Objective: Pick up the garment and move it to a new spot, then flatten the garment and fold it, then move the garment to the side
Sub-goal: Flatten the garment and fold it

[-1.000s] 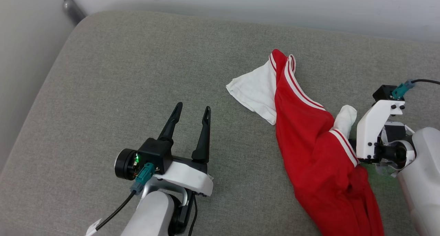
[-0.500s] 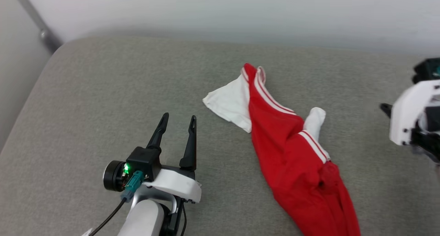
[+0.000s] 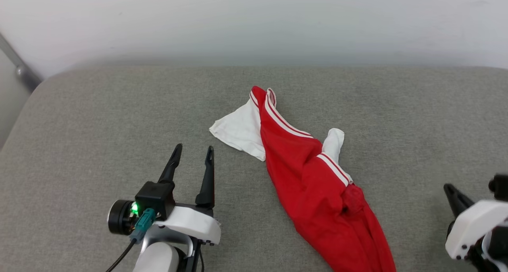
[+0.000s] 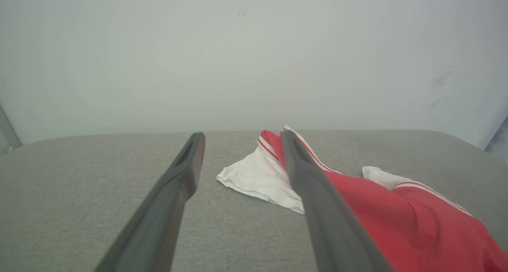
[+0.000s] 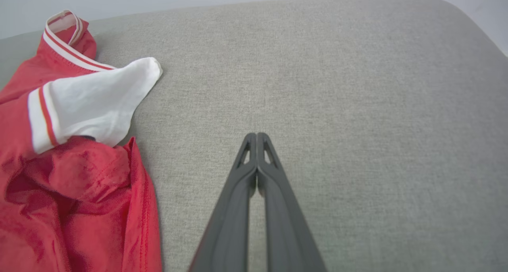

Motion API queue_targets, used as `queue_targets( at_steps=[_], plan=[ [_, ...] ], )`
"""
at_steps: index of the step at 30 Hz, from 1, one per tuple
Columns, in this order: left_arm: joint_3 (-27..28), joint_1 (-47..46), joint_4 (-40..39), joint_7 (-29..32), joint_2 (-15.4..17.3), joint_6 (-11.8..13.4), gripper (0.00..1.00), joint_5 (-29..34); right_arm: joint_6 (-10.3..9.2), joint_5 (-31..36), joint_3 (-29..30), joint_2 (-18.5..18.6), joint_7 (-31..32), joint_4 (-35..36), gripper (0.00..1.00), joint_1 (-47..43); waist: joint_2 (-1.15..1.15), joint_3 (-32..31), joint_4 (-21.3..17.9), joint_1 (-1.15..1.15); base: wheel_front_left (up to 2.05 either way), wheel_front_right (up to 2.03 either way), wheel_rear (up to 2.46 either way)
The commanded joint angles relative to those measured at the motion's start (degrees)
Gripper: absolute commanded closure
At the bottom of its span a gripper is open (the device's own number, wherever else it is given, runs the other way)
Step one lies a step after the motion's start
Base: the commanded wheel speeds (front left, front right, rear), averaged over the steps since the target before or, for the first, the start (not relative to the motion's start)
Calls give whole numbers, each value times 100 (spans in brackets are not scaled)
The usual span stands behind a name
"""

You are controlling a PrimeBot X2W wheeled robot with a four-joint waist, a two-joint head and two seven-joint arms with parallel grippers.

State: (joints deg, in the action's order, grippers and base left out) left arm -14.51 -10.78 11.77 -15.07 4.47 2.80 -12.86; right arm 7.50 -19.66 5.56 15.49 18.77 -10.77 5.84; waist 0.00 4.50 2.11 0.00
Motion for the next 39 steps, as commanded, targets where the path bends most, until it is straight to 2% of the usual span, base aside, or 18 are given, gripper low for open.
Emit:
queue_targets(
  at_steps=[1,2,3,4,5,11,19,22,31,39],
  plan=[
    [22,58,-5,-14,16,32,0,6,-3,3,68,-55,-153,105,100,-99,0,-35,-51,0,0,0,0],
    [22,58,-5,-14,16,32,0,6,-3,3,68,-55,-153,105,100,-99,0,-35,-51,0,0,0,0],
    [45,102,-2,-14,42,47,0,3,-2,-33,65,-177,-184,105,72,-286,0,-51,-90,0,0,0,0],
    [46,117,4,-14,53,48,0,3,-2,-23,76,-194,-207,135,16,-337,0,-59,-100,0,0,0,0],
    [43,121,5,-14,65,49,0,4,-2,-40,83,-211,-209,159,0,-359,0,-64,-107,0,0,0,0],
    [-2,78,13,-14,87,27,0,11,-2,-49,199,-193,-194,300,0,-320,0,-53,-94,0,0,0,0],
    [-26,-17,-52,-14,56,48,0,1,-2,-185,475,-51,190,290,0,143,0,72,80,0,0,0,0],
    [-56,-67,-98,-14,34,36,0,23,-2,-328,415,39,628,189,0,478,0,191,190,0,0,0,0],
    [-183,-343,-335,-14,-68,19,0,138,-2,-804,-169,180,2487,-360,0,1839,0,716,742,0,0,0,0],
    [-314,-526,-432,-15,-142,24,0,65,-2,-870,-689,175,3494,-903,0,2727,0,1105,1165,0,0,0,0]
  ],
)
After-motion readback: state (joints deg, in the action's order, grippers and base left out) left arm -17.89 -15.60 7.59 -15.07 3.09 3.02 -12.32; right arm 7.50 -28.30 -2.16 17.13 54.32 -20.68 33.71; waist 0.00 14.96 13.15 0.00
